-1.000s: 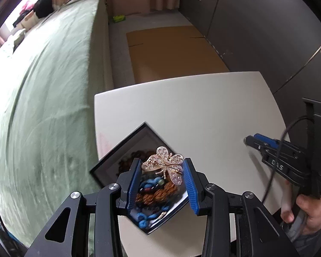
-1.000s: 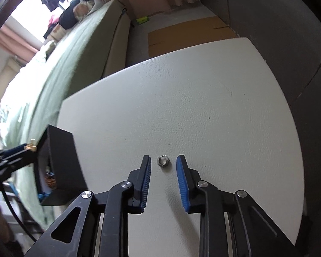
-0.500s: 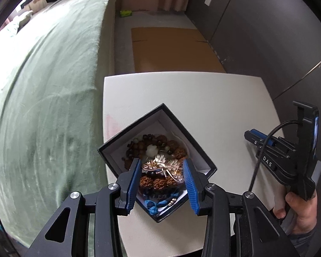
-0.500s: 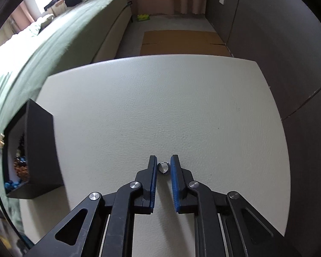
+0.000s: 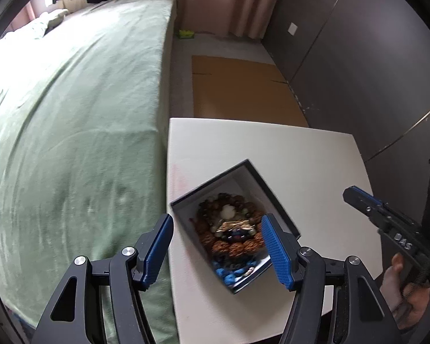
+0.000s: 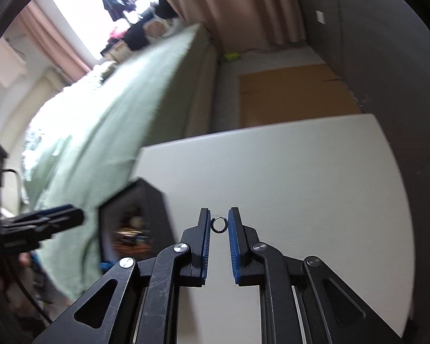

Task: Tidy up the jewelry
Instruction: 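Carry the silver ring into the black box and open the right tool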

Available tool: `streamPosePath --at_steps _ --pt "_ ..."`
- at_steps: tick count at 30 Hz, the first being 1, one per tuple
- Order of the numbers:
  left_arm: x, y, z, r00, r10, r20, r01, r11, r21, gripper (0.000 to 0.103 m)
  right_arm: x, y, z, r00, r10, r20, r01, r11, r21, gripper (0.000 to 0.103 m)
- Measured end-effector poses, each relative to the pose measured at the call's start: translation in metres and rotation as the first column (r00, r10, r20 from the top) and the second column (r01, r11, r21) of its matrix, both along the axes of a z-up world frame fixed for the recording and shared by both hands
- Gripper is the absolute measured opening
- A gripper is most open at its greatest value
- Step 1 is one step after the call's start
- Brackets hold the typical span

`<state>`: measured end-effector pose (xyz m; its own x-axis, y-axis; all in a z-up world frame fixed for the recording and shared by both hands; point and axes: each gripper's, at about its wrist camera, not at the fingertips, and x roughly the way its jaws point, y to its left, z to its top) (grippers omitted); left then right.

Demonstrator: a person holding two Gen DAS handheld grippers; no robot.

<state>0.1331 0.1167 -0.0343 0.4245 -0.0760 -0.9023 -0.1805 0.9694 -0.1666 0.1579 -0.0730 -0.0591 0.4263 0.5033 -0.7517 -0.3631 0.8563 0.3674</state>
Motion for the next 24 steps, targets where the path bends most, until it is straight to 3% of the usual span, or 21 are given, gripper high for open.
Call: streamPosePath --at_steps 9,13,14,15,17,19,24 --pt "-0.024 0.022 0.009 0.998 0.062 0.021 -0.062 0.997 0.039 0.065 -0.011 0.057 0.008 0.991 0.134 -0.005 -0.132 0.977 0.169 0.014" --pt "-0.043 0.037 0.026 0.984 0.151 0.096 -0.155 0.987 0.045 0.065 -0.014 0.075 0.005 0.979 0.204 -0.009 -0.195 0.949 0.246 0.016" --pt "-0.046 0.039 0.028 0.979 0.170 0.109 -0.174 0.984 0.031 0.065 -0.015 0.078 0.004 0.976 0.216 -0.009 -0.207 0.948 0.242 0.027" --pt "-0.050 0.041 0.031 0.971 0.202 0.125 -0.205 0.979 0.013 0.065 -0.015 0.082 0.003 0.975 0.222 -0.022 -0.211 0.948 0.237 0.049" --pt "-0.058 0.043 0.032 0.951 0.264 0.162 -0.261 0.964 -0.040 0.067 -0.015 0.077 0.002 0.981 0.192 -0.020 -0.180 0.950 0.256 0.066" --pt "-0.061 0.036 0.031 0.942 0.288 0.174 -0.283 0.958 -0.057 0.069 -0.016 0.069 0.003 0.986 0.165 -0.010 -0.157 0.951 0.267 0.066" --pt "-0.061 0.005 0.029 0.945 0.257 0.203 -0.255 0.966 -0.034 0.069 -0.016 0.044 0.004 0.994 0.109 -0.022 -0.100 0.963 0.248 0.066"
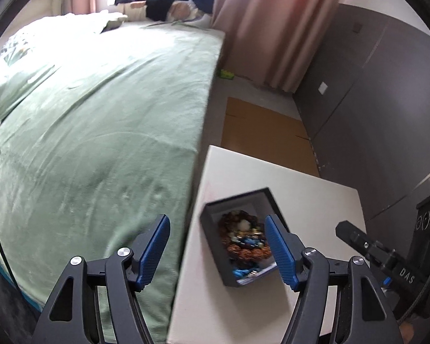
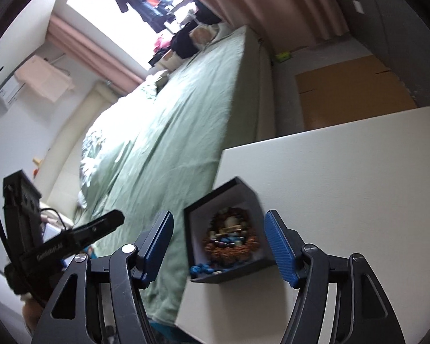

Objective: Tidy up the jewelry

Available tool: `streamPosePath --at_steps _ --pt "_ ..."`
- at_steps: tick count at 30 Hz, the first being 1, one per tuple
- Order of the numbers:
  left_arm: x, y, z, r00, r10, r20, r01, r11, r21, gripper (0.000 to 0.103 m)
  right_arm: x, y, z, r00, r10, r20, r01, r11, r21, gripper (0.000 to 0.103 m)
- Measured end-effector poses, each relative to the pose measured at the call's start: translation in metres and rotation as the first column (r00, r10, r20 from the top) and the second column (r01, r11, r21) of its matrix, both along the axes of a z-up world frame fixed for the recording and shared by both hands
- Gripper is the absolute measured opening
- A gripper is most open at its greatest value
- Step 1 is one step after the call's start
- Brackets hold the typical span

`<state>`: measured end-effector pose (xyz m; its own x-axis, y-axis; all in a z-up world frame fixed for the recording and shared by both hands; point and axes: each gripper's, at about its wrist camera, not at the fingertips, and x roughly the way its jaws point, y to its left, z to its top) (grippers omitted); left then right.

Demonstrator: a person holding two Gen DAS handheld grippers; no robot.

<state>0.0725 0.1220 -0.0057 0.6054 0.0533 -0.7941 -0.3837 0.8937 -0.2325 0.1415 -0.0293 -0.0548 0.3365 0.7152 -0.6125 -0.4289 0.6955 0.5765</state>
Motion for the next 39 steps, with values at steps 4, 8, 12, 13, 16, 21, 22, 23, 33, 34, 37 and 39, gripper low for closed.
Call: streamPosePath --at_steps 4,8,12,13,16,21,22,23,33,34,37,39 --pt "-0.003 -0.018 -0.005 0.999 -0.038 0.023 0.039 0.999 -0.007 0.071 -0.003 -0.022 0.004 0.999 -0.047 0.010 0.047 0.999 -0.026 0.066" --pt "-0.012 -0.028 -0.007 0.997 -0.065 0.036 0.065 0.998 -0.003 0.073 -0.012 -0.043 0.012 0.990 -0.127 0.053 0.130 0.990 -0.062 0.066" --pt "-0.026 -0.031 -0.002 0.995 -0.073 0.067 0.073 0.997 0.006 0.080 -0.025 -0.054 0.020 0.983 -0.159 0.093 0.168 0.981 -0.099 0.066" --pt "-0.029 -0.031 -0.001 0.995 -0.071 0.071 0.071 0.997 0.013 0.081 -0.029 -0.056 0.022 0.982 -0.162 0.102 0.173 0.978 -0.113 0.066" --pt "-0.040 -0.034 0.002 0.994 -0.071 0.088 0.069 0.997 0.023 0.086 -0.040 -0.059 0.026 0.977 -0.169 0.129 0.188 0.970 -0.156 0.066" --pt "-0.054 -0.046 0.002 0.990 -0.096 0.106 0.091 0.994 0.057 0.090 -0.061 -0.062 0.036 0.970 -0.158 0.184 0.198 0.954 -0.225 0.066" --pt "-0.056 -0.048 0.002 0.989 -0.102 0.106 0.095 0.993 0.064 0.093 -0.065 -0.063 0.036 0.969 -0.157 0.191 0.201 0.951 -0.237 0.066" --pt "-0.058 -0.050 0.002 0.989 -0.103 0.109 0.096 0.993 0.069 0.093 -0.070 -0.064 0.037 0.967 -0.155 0.200 0.205 0.945 -0.257 0.066" --pt "-0.076 -0.083 0.010 0.964 -0.198 0.176 0.164 0.968 0.188 0.103 -0.101 -0.090 0.045 0.949 -0.167 0.266 0.247 0.922 -0.300 0.097" --pt "-0.077 -0.087 0.011 0.962 -0.206 0.181 0.169 0.966 0.198 0.103 -0.102 -0.094 0.045 0.949 -0.168 0.267 0.248 0.920 -0.303 0.100" --pt "-0.080 -0.094 0.012 0.957 -0.215 0.194 0.167 0.957 0.237 0.103 -0.106 -0.101 0.044 0.947 -0.166 0.274 0.251 0.916 -0.313 0.103" --pt "-0.082 -0.096 0.014 0.955 -0.211 0.206 0.159 0.957 0.241 0.103 -0.110 -0.106 0.045 0.943 -0.164 0.289 0.257 0.912 -0.320 0.103"
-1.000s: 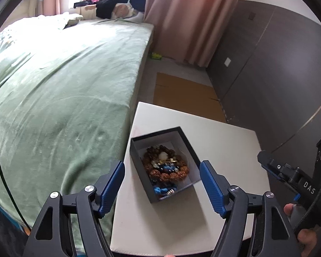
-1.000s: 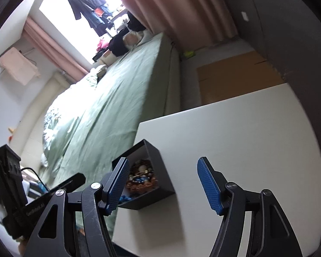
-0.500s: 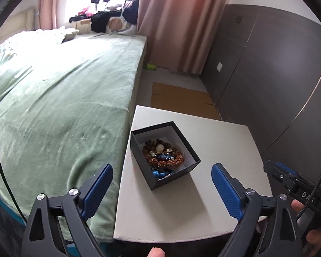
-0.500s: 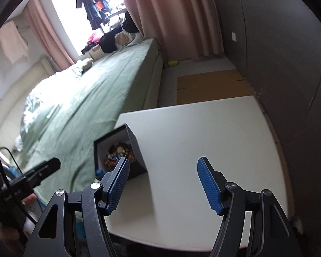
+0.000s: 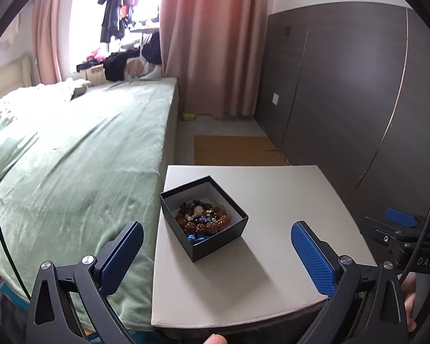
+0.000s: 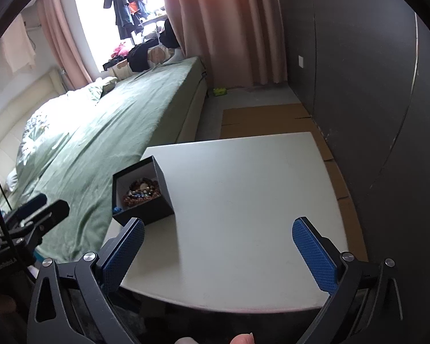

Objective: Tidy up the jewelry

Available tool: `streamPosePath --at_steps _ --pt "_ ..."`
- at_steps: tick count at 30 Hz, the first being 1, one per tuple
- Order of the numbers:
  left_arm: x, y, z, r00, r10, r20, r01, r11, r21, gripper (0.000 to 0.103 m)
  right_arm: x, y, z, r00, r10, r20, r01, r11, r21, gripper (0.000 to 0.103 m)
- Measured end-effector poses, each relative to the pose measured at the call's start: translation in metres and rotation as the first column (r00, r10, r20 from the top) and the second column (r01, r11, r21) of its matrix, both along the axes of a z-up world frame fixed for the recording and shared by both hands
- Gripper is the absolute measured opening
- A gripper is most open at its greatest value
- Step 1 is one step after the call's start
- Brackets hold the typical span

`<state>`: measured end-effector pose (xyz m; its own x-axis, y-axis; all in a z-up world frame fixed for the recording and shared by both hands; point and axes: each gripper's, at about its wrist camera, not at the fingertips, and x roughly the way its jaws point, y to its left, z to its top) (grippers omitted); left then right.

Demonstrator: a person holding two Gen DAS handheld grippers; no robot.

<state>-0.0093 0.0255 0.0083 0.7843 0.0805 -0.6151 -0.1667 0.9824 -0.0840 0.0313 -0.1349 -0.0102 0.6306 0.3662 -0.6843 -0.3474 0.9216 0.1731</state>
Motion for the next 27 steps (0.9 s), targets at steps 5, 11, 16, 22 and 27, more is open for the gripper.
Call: streamPosePath --at_steps 5,11,16,22,27 --pt "-0.004 0.000 0.005 0.999 0.035 0.034 -0.035 0.999 0.009 0.103 -0.007 -0.011 0.003 0.999 -0.017 0.034 0.017 1.000 -0.003 0.103" --pt "-0.005 0.005 0.008 0.997 0.059 0.044 -0.059 0.998 0.000 0.103 -0.010 -0.014 0.010 0.998 -0.006 0.060 0.005 1.000 0.026 0.103" --pt "-0.009 0.003 0.010 0.996 0.067 0.052 -0.068 0.998 0.015 0.103 -0.011 -0.012 0.011 0.998 0.001 0.068 -0.003 0.999 0.033 0.103" --pt "-0.007 0.001 0.009 0.997 0.056 0.051 -0.057 0.998 0.016 0.103 -0.013 -0.008 0.011 0.998 -0.001 0.069 -0.001 1.000 0.029 0.103" --pt "-0.007 0.002 0.009 0.997 0.048 0.058 -0.048 0.999 0.010 0.103 -0.008 -0.006 0.009 0.998 -0.016 0.056 0.014 0.999 0.042 0.103"
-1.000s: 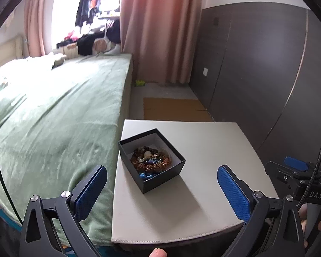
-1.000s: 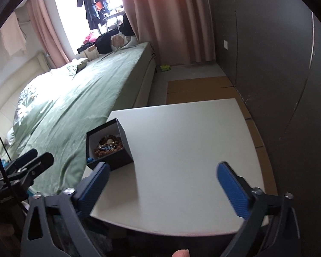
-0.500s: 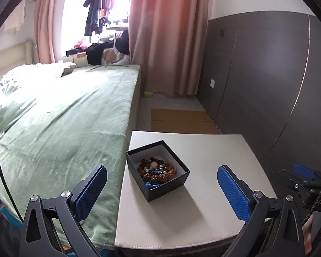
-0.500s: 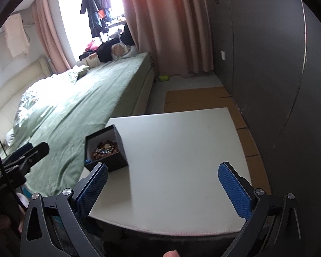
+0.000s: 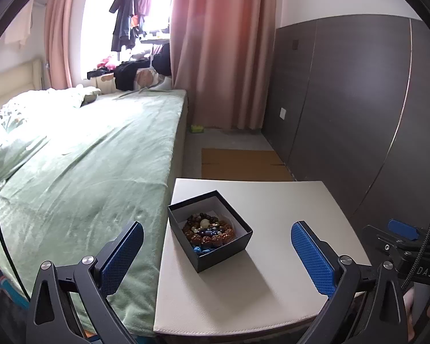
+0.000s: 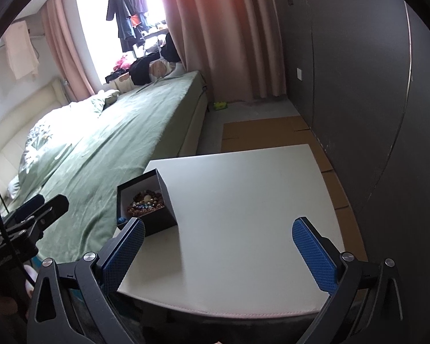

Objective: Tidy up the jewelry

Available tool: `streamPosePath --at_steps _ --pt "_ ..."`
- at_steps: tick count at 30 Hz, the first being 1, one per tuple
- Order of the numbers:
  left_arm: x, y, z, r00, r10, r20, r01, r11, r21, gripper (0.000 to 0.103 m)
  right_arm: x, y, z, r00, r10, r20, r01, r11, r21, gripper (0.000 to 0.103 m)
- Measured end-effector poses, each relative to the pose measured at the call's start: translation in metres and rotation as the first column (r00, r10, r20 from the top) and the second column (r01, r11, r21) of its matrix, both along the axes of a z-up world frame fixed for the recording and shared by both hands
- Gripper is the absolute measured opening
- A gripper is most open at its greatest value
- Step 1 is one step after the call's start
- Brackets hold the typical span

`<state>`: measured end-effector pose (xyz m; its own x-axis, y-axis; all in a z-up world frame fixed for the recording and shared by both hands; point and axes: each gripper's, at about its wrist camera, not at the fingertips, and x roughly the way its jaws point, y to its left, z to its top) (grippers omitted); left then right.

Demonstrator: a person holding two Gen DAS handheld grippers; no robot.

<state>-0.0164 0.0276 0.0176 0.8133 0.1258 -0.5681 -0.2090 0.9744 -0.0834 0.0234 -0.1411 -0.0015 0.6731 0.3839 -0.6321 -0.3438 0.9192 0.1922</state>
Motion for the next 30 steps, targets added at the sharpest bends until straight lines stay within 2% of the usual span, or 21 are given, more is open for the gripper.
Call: streamPosePath --at_steps 9,30 --pt "0.010 0.008 -0.012 0.999 0.010 -0.032 -0.010 1.000 0.002 0.103 0.007 0.002 -0.008 0.999 -0.033 -0.006 0.033 0.999 -0.015 0.103" --pt "0.009 0.013 -0.017 1.000 0.019 -0.023 -0.019 1.000 0.005 0.103 0.008 0.013 -0.011 1.000 -0.022 -0.002 0.022 1.000 -0.011 0.103"
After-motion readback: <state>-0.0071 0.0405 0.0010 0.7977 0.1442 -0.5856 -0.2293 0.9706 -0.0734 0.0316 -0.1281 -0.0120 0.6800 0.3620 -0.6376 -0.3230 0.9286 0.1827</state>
